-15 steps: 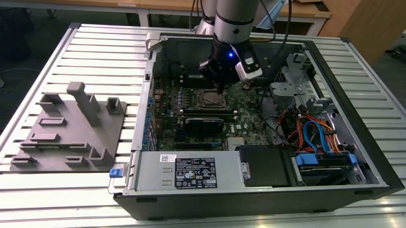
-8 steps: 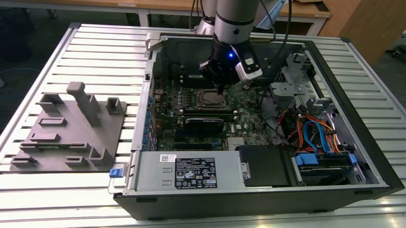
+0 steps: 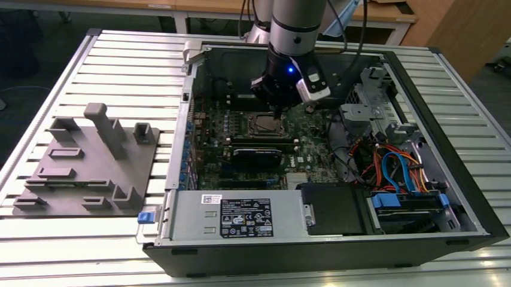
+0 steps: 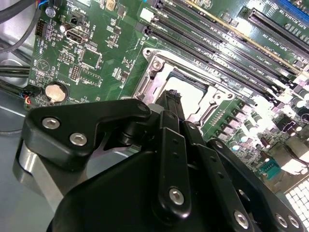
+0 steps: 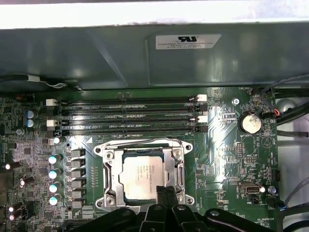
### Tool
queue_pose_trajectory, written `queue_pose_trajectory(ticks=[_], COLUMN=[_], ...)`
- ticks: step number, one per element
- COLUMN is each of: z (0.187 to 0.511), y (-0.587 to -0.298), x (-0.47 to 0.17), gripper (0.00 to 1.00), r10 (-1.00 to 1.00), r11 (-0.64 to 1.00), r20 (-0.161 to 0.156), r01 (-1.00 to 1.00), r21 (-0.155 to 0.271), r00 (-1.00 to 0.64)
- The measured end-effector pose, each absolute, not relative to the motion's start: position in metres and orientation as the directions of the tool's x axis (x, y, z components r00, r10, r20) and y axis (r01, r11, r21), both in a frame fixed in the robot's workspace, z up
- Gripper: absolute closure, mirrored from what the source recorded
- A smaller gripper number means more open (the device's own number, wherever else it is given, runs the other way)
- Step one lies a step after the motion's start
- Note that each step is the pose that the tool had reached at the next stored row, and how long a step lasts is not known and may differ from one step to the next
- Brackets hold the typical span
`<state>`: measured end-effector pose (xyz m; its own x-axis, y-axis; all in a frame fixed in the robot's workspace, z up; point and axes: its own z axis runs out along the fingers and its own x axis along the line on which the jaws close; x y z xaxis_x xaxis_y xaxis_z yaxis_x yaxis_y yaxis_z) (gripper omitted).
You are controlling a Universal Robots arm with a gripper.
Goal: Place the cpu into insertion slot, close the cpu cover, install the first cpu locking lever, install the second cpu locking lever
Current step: 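Install the second cpu locking lever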
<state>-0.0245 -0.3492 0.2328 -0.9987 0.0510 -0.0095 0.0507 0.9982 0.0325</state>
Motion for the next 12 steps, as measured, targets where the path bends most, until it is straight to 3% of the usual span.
queue_pose_trajectory(ticks=[12], z=[0.239], y=[-0.3504], x=[-0.0244], gripper=[0.89], r10=[0.051], r11=[0.998], r20=[-0.009], r01=[0.051], r21=[0.046], r00=[-0.999])
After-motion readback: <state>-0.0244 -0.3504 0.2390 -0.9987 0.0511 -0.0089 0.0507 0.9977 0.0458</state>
